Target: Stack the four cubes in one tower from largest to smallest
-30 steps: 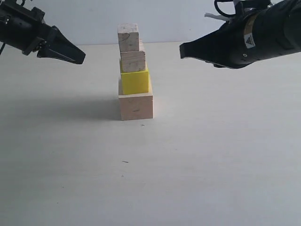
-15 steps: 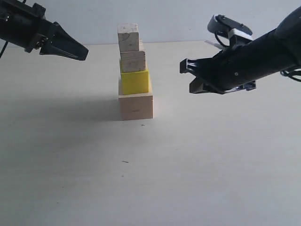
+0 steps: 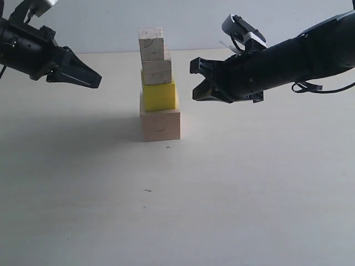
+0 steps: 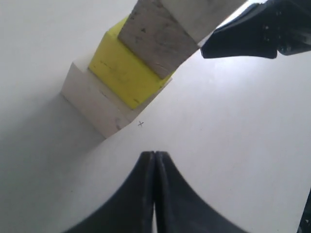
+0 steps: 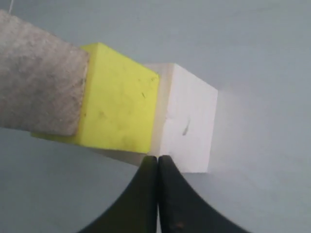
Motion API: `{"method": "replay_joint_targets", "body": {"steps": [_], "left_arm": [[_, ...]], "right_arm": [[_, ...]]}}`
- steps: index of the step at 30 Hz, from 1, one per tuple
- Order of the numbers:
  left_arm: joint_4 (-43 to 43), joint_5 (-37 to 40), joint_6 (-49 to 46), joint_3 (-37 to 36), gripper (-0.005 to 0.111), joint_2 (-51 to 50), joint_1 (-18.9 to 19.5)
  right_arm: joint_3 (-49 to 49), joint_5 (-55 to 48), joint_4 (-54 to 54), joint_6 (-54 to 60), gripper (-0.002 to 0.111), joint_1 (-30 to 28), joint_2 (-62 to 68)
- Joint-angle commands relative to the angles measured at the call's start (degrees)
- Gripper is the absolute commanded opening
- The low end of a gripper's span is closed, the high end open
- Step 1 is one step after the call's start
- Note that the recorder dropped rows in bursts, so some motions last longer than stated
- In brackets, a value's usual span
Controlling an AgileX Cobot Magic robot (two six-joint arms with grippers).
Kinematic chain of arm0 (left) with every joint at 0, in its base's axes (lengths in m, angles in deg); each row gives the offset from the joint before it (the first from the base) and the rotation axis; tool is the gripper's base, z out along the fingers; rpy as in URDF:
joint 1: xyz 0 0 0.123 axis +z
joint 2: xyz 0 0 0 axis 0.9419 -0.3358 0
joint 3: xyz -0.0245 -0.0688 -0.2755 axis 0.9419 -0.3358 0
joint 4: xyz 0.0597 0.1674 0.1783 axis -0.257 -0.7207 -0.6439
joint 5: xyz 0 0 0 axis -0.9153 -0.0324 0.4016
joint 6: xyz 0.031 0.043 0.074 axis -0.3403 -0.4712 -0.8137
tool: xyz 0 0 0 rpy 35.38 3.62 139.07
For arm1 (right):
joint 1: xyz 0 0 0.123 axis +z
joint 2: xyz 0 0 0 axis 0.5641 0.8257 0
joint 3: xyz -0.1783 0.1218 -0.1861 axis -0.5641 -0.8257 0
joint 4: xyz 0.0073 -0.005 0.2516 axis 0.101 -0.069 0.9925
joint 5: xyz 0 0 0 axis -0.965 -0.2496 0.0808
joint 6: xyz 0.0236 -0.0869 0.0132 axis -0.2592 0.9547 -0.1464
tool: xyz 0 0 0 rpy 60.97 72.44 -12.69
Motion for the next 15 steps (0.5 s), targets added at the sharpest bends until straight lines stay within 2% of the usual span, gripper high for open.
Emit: {"method": "replay_joint_targets", "body": {"steps": [1,6,15], "left_arm": [[0.0,-0.5,-0.5,-0.1,0.0,0.3,0.1],[0.0,-1.3,-0.9,-0.1,0.0,0.3,0.1],[0.0,-1.6,-1.0,-0.1,0.0,0.3,0.1]], "right_arm": [[2.9,-1.8,0.7,-0.8,0.0,-0.3,1.6],[4.9,-5.8,3.6,-0.8,0.0,-0.3,4.3],[4.9,-5.6,5.4,-0.7,0.0,-0.3,5.6]]}}
